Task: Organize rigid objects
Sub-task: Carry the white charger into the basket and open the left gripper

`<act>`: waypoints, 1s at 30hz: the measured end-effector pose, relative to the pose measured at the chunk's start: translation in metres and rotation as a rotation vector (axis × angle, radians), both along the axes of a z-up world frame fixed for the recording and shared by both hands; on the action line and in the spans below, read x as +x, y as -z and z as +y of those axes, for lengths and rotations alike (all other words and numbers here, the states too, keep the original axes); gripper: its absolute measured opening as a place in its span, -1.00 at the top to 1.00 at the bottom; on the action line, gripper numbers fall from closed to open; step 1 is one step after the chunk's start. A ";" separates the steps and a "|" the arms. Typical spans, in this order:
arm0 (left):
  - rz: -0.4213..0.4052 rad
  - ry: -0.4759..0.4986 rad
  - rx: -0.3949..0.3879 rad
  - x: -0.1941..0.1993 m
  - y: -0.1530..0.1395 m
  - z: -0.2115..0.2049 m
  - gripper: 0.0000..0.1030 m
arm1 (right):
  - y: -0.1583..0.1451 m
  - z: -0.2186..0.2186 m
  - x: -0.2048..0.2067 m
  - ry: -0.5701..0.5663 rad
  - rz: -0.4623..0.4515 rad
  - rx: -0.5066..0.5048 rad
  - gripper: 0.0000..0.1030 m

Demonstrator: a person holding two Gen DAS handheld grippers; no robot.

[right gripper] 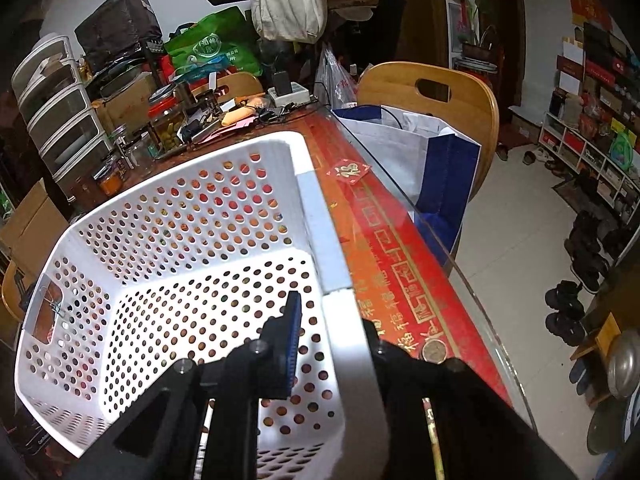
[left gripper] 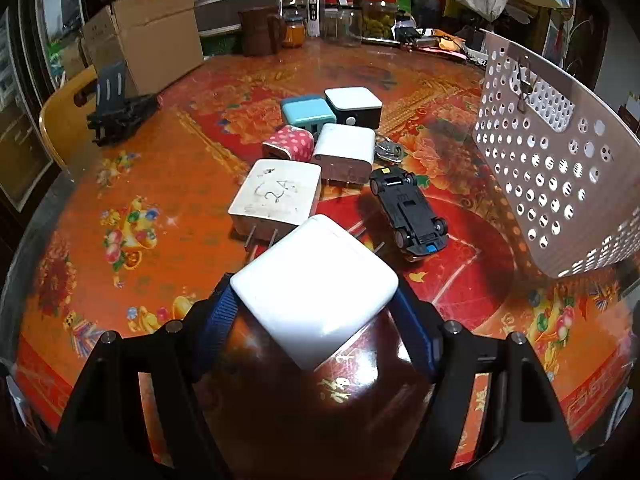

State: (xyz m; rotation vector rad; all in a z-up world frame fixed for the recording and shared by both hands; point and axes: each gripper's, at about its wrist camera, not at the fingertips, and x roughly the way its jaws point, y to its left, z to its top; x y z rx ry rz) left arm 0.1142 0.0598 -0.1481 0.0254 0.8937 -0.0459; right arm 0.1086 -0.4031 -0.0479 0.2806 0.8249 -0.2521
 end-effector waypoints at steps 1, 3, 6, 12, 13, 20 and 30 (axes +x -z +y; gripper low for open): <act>-0.010 -0.003 0.000 -0.002 -0.001 0.001 -0.41 | 0.000 0.000 0.000 0.000 -0.001 0.002 0.70; -0.031 -0.010 0.001 -0.005 -0.005 0.004 -0.41 | 0.000 0.000 0.000 -0.001 -0.003 0.004 0.70; -0.074 -0.025 0.028 -0.010 -0.017 0.007 -0.41 | 0.000 -0.001 0.000 -0.008 -0.003 0.007 0.70; -0.132 -0.038 0.051 -0.016 -0.040 0.009 -0.41 | 0.000 -0.001 0.000 -0.017 -0.007 0.012 0.70; -0.141 -0.039 0.052 -0.017 -0.044 0.008 -0.41 | 0.000 -0.001 0.000 -0.019 -0.007 0.011 0.70; -0.228 0.021 0.085 -0.010 -0.099 -0.010 -0.41 | 0.000 -0.001 0.000 -0.020 -0.011 0.011 0.70; -0.298 0.310 0.200 0.024 -0.187 -0.122 -0.42 | 0.000 -0.002 0.002 -0.021 -0.011 0.008 0.70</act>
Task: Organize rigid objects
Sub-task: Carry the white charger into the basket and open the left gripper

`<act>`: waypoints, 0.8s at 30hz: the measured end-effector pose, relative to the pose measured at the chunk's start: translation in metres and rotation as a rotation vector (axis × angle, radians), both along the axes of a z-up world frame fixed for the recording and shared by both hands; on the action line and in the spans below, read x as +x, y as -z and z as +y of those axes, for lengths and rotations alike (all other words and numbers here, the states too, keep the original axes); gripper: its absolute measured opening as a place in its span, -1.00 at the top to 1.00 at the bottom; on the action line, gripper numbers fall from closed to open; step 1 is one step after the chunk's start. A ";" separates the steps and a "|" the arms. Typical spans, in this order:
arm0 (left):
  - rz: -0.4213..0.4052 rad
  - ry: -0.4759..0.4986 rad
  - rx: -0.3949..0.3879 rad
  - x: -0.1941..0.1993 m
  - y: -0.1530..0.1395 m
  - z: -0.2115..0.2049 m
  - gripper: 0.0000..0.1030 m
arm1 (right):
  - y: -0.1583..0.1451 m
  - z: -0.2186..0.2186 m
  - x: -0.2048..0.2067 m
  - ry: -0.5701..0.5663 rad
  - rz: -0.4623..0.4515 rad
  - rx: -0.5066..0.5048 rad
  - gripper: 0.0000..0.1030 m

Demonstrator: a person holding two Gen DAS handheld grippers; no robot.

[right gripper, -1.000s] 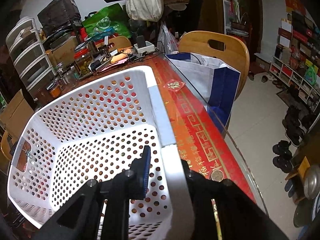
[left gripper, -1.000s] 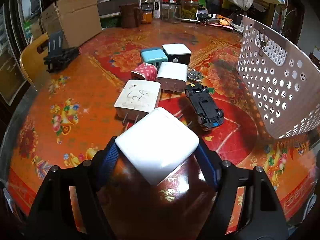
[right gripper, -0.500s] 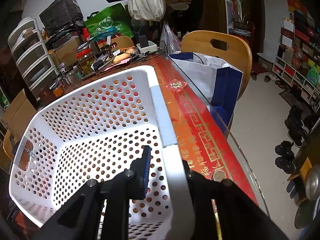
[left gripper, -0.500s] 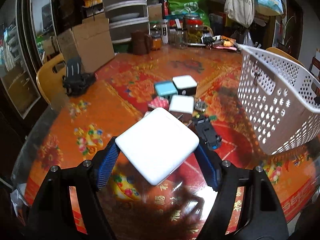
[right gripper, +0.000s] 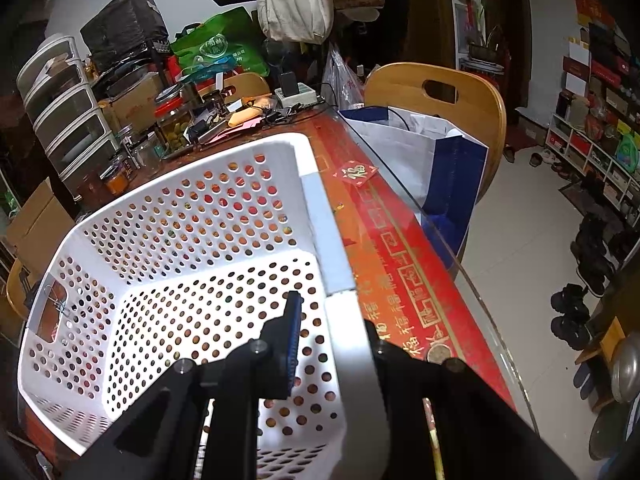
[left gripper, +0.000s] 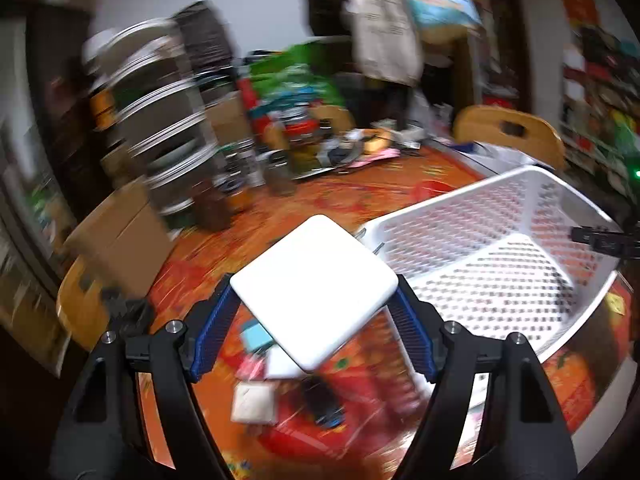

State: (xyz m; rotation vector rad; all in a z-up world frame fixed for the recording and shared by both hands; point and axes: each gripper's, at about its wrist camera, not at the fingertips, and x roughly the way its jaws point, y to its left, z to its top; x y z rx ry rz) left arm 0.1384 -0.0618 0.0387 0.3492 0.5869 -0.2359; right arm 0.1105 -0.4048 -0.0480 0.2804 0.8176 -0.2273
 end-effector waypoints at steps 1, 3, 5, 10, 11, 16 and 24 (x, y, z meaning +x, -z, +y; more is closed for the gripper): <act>0.024 0.032 0.015 0.006 -0.002 -0.013 -0.42 | 0.000 0.000 0.000 0.000 0.000 0.000 0.70; 0.084 0.090 0.044 0.017 -0.001 -0.042 -0.42 | 0.000 0.000 0.001 -0.002 -0.002 0.002 0.70; 0.160 0.145 0.083 0.029 0.007 -0.075 -0.42 | 0.001 0.000 0.001 -0.006 -0.004 0.005 0.70; 0.378 0.213 0.151 0.062 0.043 -0.134 -0.42 | 0.002 -0.001 0.001 -0.006 0.000 0.014 0.70; 0.405 0.214 0.164 0.066 0.049 -0.142 -0.42 | 0.001 -0.001 0.000 -0.004 0.000 0.016 0.70; 0.433 0.215 0.219 0.077 0.065 -0.158 -0.42 | 0.001 -0.001 0.000 -0.002 -0.003 0.021 0.70; 0.474 0.243 0.255 0.080 0.084 -0.171 -0.42 | 0.001 -0.003 -0.001 -0.006 -0.010 0.027 0.70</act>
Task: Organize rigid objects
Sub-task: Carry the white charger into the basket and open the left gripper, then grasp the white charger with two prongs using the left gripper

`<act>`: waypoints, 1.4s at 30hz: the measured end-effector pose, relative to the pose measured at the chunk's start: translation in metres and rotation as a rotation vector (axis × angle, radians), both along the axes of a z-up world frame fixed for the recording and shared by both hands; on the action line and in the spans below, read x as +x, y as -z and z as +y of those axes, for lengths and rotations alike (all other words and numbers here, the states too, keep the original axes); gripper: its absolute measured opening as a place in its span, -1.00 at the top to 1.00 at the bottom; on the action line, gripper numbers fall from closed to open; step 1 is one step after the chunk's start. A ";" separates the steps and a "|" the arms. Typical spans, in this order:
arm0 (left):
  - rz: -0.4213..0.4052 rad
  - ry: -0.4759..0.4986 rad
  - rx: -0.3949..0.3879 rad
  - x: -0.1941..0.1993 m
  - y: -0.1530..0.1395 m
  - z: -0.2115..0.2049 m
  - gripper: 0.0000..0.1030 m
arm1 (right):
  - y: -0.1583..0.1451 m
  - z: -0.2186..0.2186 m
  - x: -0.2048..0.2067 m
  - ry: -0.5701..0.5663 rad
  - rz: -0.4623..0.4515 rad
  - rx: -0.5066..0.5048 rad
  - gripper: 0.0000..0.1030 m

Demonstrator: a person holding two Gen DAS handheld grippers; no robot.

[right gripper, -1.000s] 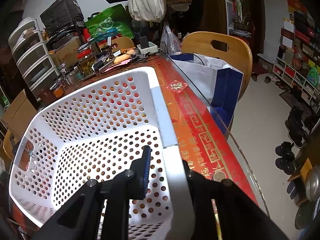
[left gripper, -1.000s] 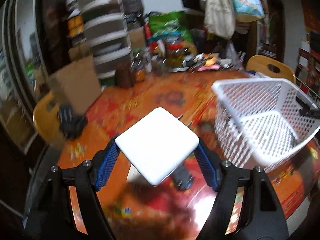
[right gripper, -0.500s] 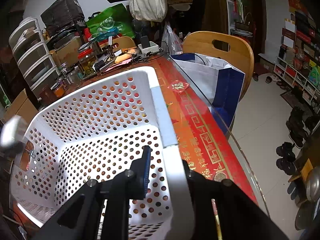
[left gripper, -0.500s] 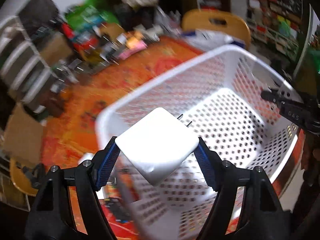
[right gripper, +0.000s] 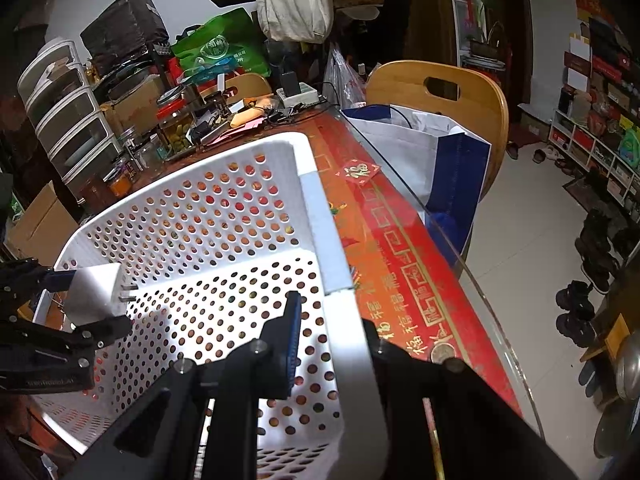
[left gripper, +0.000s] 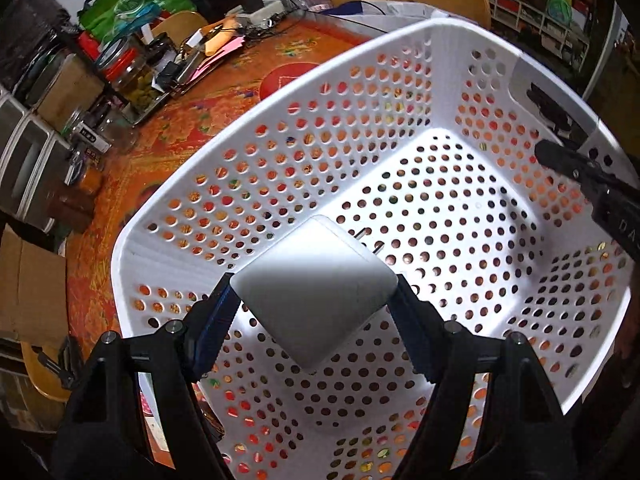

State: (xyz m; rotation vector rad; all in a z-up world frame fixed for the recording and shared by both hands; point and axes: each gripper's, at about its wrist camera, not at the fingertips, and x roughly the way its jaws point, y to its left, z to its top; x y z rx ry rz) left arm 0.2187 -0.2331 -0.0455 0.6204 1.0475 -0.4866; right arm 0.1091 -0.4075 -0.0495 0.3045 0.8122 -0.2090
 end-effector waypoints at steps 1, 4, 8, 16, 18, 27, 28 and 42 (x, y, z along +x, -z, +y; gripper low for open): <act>0.007 0.003 0.013 0.000 0.002 -0.002 -0.42 | 0.000 0.000 0.000 0.000 -0.001 0.002 0.70; 0.030 0.004 0.035 0.004 0.009 -0.003 -0.42 | 0.000 -0.001 0.000 -0.001 -0.002 0.004 0.70; 0.060 0.003 0.052 0.007 0.015 -0.001 -0.42 | -0.001 -0.001 0.000 -0.001 0.001 0.002 0.70; -0.044 0.013 0.007 -0.006 -0.008 0.014 -0.73 | 0.000 -0.001 0.001 0.001 0.013 -0.002 0.70; -0.044 -0.020 -0.080 -0.006 -0.029 0.034 -0.73 | 0.000 -0.001 0.001 0.003 0.015 -0.003 0.70; -0.252 -0.256 -0.325 -0.025 -0.120 0.201 -1.00 | 0.000 0.000 0.002 -0.003 0.020 -0.008 0.70; -0.239 -0.306 -0.337 -0.017 -0.114 0.224 -1.00 | 0.000 0.000 0.002 -0.002 0.020 -0.008 0.70; 0.105 -0.416 -0.289 0.098 0.040 0.263 -0.93 | 0.000 0.001 0.004 0.009 0.024 -0.007 0.70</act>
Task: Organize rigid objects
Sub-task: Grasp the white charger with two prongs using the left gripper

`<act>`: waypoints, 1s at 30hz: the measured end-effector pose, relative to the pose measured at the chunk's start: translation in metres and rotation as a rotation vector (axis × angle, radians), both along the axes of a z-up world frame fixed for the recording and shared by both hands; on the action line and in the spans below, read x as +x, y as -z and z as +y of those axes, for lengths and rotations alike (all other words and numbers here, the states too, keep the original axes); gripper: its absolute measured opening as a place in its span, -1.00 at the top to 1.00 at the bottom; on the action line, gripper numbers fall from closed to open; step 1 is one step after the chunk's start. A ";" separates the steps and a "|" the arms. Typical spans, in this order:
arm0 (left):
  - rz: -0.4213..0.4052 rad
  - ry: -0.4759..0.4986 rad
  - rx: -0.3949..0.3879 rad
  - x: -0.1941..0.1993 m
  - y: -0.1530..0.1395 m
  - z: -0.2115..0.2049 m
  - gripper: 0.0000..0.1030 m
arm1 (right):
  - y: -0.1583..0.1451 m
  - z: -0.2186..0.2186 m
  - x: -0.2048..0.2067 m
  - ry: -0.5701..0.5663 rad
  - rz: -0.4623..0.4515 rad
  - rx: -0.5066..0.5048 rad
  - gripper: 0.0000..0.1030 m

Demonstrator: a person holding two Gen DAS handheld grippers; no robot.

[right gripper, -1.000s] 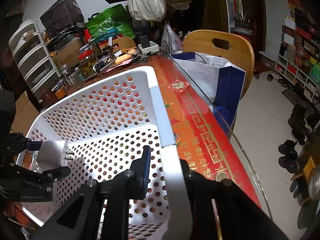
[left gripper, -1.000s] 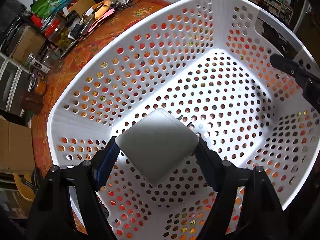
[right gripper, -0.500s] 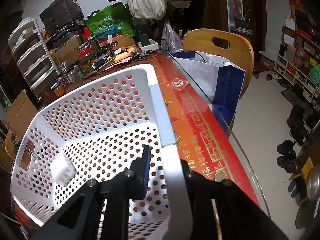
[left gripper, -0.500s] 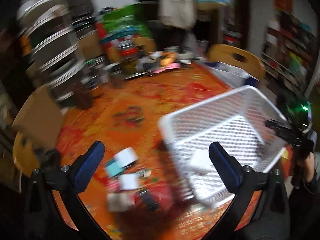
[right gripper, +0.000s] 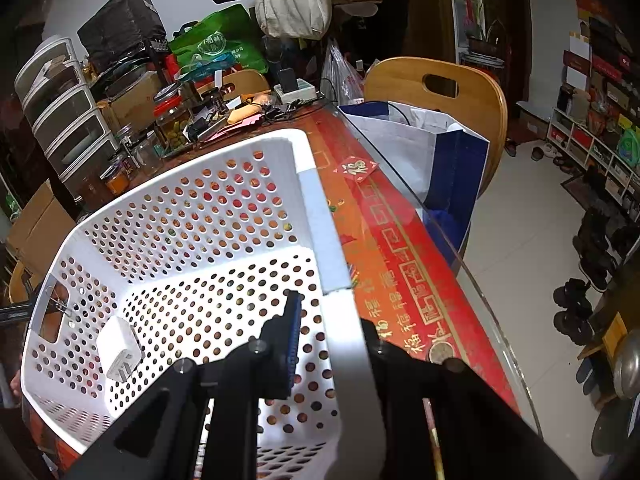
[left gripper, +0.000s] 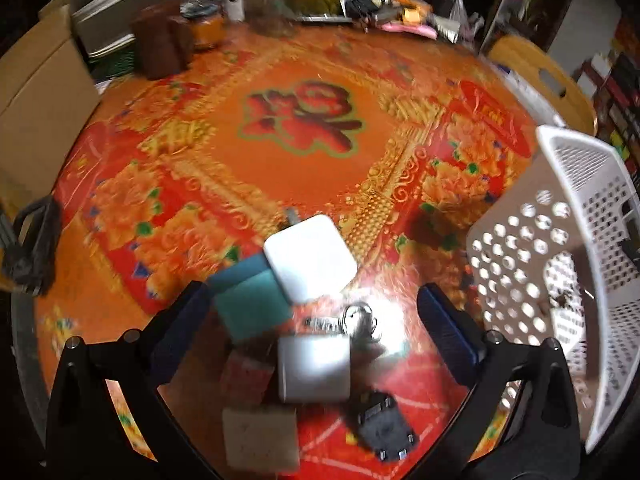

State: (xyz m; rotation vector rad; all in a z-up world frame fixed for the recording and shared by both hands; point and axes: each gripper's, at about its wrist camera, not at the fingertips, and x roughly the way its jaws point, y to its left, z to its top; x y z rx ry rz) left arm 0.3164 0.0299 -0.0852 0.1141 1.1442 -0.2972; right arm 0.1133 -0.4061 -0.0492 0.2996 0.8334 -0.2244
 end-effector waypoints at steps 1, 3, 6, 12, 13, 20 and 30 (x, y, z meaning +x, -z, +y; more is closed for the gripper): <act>0.012 0.007 0.007 0.005 0.004 -0.006 -0.86 | 0.000 0.000 0.000 0.002 0.000 -0.001 0.70; 0.041 0.021 0.002 0.014 0.013 -0.012 -0.73 | 0.000 0.001 0.000 0.005 0.001 -0.002 0.70; 0.038 0.021 0.024 0.021 0.020 -0.021 -0.71 | 0.000 0.001 -0.001 0.005 0.002 -0.004 0.70; 0.025 0.038 0.067 0.026 0.022 -0.033 -0.62 | 0.001 0.001 0.000 0.004 -0.001 -0.004 0.70; 0.020 0.039 0.079 0.027 0.022 -0.033 -0.60 | 0.001 0.001 0.000 0.003 -0.001 -0.004 0.70; 0.007 0.046 0.141 0.029 0.028 -0.037 -0.31 | 0.000 0.001 0.000 0.004 -0.005 0.000 0.70; 0.057 0.083 0.156 0.030 0.036 -0.044 -0.28 | 0.001 0.001 0.002 0.002 -0.010 0.004 0.70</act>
